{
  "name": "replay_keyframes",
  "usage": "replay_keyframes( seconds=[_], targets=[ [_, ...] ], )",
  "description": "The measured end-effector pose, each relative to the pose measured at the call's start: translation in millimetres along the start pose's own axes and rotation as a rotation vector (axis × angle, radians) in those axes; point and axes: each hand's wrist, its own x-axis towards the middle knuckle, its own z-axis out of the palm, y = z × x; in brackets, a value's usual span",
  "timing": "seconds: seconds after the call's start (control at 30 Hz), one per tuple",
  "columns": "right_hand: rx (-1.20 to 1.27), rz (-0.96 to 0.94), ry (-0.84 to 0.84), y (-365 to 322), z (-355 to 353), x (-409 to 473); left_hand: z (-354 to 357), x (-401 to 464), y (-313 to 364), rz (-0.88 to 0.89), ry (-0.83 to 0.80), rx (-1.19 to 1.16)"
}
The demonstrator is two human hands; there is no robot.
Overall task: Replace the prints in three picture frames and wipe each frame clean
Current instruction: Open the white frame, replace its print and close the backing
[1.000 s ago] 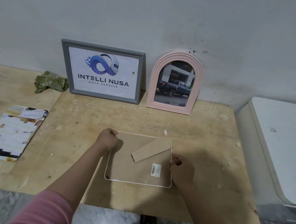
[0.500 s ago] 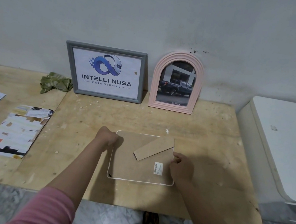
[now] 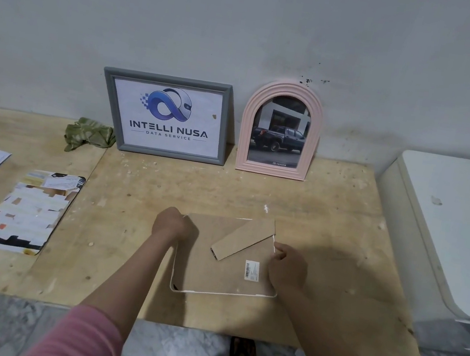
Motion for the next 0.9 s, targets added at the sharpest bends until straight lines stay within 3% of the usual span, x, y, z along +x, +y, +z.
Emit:
replay_keyframes(
  seconds=[0.27,0.5,0.7,0.9],
  targets=[
    [-0.025,0.004,0.001,-3,3,-3,-8,-8,0,-0.014,-0.153,-0.032],
    [-0.009,-0.015,-0.004,-5,-1,-6,4,-6,-1,-0.027,-0.033,-0.141],
    [0.015,-0.003,-0.033,-2,-7,-7,19,-5,-31,-0.181,-0.051,-0.470],
    [-0.111,-0.081,-0.152,-3,-24,-15,19,-21,-43,-0.123,-0.085,-0.739]
  ],
)
